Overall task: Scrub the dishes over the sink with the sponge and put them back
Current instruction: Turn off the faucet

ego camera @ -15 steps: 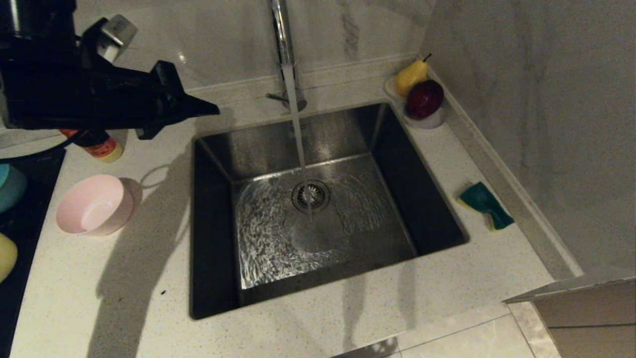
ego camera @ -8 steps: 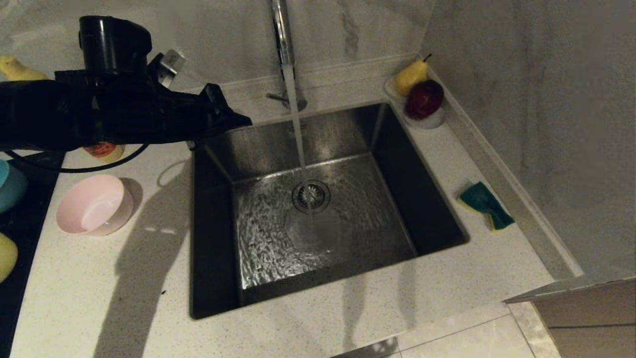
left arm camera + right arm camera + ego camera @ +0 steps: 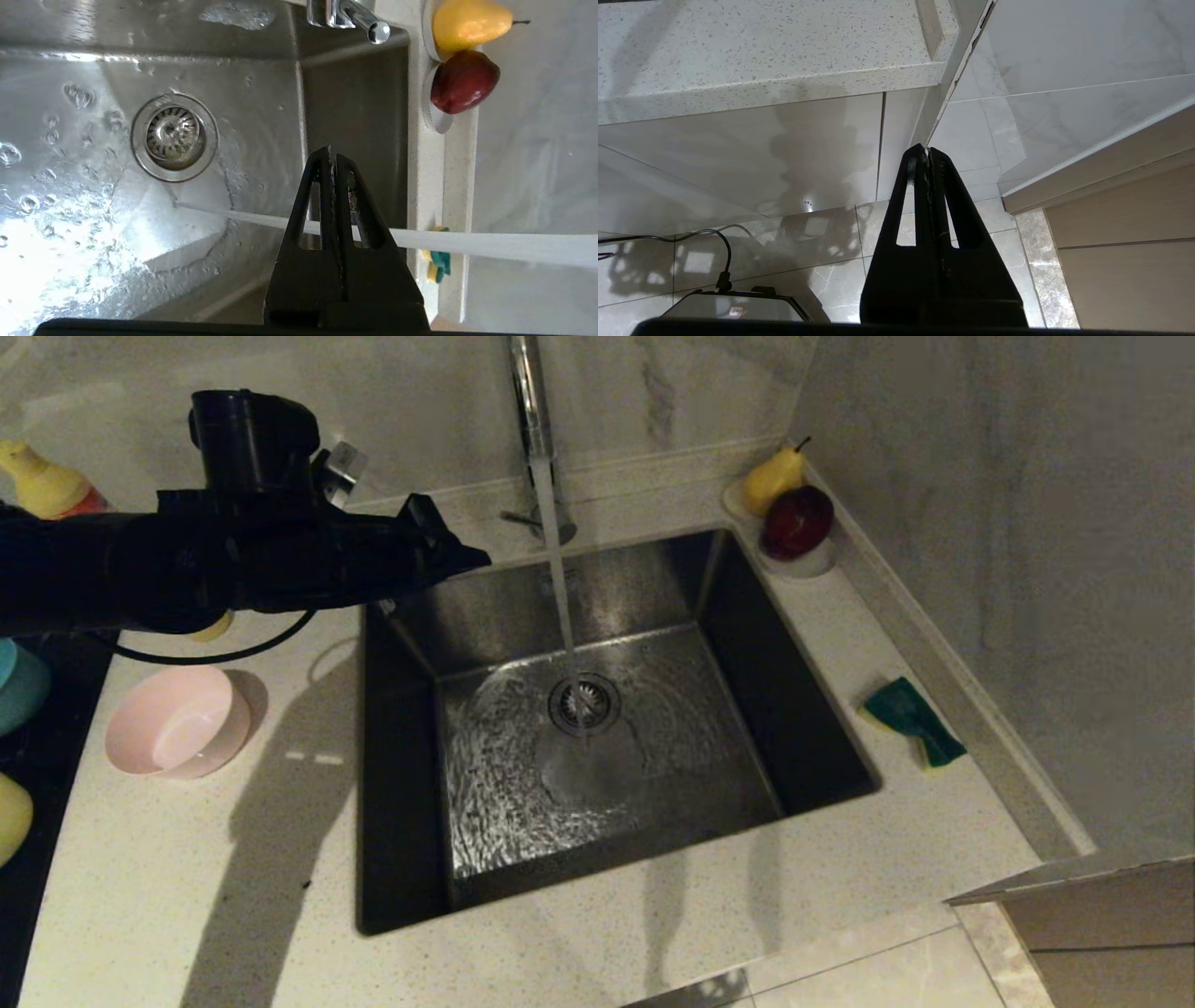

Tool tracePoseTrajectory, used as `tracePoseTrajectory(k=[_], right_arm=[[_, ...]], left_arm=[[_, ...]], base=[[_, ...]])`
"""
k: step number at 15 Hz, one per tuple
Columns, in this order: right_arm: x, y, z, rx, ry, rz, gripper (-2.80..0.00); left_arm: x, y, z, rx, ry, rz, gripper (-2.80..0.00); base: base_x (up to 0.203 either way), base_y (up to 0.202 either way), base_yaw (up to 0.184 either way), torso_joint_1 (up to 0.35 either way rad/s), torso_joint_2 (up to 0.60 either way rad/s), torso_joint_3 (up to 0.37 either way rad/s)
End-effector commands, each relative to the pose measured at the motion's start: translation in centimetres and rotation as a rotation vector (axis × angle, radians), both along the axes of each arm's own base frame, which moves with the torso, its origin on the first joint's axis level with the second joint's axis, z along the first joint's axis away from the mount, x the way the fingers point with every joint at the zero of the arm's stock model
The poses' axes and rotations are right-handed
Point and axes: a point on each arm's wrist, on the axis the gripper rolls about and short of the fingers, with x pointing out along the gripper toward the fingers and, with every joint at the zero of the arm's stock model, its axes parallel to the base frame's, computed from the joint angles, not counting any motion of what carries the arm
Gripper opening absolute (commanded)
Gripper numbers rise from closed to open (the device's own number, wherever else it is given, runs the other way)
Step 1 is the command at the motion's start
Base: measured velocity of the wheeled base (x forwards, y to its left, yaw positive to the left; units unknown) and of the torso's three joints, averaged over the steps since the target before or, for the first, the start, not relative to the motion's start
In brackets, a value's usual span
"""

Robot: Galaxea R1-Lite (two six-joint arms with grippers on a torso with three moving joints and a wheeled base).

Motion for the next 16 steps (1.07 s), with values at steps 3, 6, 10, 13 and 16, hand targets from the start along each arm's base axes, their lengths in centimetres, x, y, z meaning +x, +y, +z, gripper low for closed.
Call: tracePoseTrajectory(k=[3,6,10,13,16], right_arm=[[0.0,0.0,0.0,0.0,0.0,0.0,-2.8],[0.0,0.0,0.0,0.0,0.0,-0.001,-2.8],[0.0,0.0,0.0,0.0,0.0,0.001,-2.8],[0.0,0.0,0.0,0.0,0.0,0.0,-2.8],[0.0,0.0,0.0,0.0,0.0,0.0,-2.8]], left_arm=[[-0.3,-0.7,0.3,-0.013,-0.007,-0.055,-2.8],[-0.2,-1.3,0.2,-0.012,-0.007,-0.067,-2.8],[0.7,-1.4,0.5,-0.013,-0.031,-0.056,-2.8],[1.2,-1.5,0.5,-0.01,-0.04,-0.027,-2.8],[1.6,-1.6,0.9,-0.014,-0.06,-0.021,-2.8]], base=[[0.0,0.0,0.0,0.0,0.0,0.0],[0.0,0.0,0.0,0.0,0.0,0.0],[0.0,0.0,0.0,0.0,0.0,0.0],[0.0,0.0,0.0,0.0,0.0,0.0],[0.0,0.0,0.0,0.0,0.0,0.0]])
